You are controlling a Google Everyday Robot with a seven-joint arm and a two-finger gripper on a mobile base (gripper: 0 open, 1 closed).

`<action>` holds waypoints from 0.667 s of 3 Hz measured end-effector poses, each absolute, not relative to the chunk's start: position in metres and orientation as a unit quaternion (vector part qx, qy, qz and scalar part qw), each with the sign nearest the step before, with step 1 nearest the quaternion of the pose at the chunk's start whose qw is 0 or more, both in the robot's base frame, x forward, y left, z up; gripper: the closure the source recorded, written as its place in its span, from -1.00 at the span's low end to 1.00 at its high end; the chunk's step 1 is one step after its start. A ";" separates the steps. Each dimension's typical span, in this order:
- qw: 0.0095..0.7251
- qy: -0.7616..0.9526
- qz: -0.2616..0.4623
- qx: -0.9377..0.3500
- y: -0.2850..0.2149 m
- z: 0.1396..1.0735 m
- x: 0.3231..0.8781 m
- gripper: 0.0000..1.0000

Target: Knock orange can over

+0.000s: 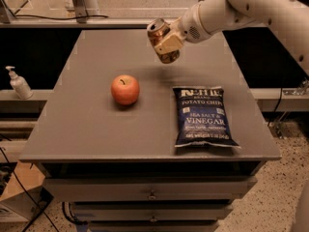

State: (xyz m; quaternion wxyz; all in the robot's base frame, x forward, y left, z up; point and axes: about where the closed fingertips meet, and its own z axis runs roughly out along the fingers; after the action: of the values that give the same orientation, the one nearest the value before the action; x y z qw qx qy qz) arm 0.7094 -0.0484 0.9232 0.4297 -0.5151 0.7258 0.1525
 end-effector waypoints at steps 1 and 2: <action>0.350 0.737 0.089 -0.571 -0.070 0.914 0.695 0.68; 0.253 0.737 0.033 -0.626 -0.081 0.888 0.685 0.22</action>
Offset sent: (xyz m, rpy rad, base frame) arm -0.0360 -0.0550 -0.0548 -0.7587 0.1885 0.1798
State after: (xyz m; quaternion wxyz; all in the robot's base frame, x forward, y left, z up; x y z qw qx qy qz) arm 0.6849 -0.0815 0.8882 0.2529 -0.6264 0.7366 0.0333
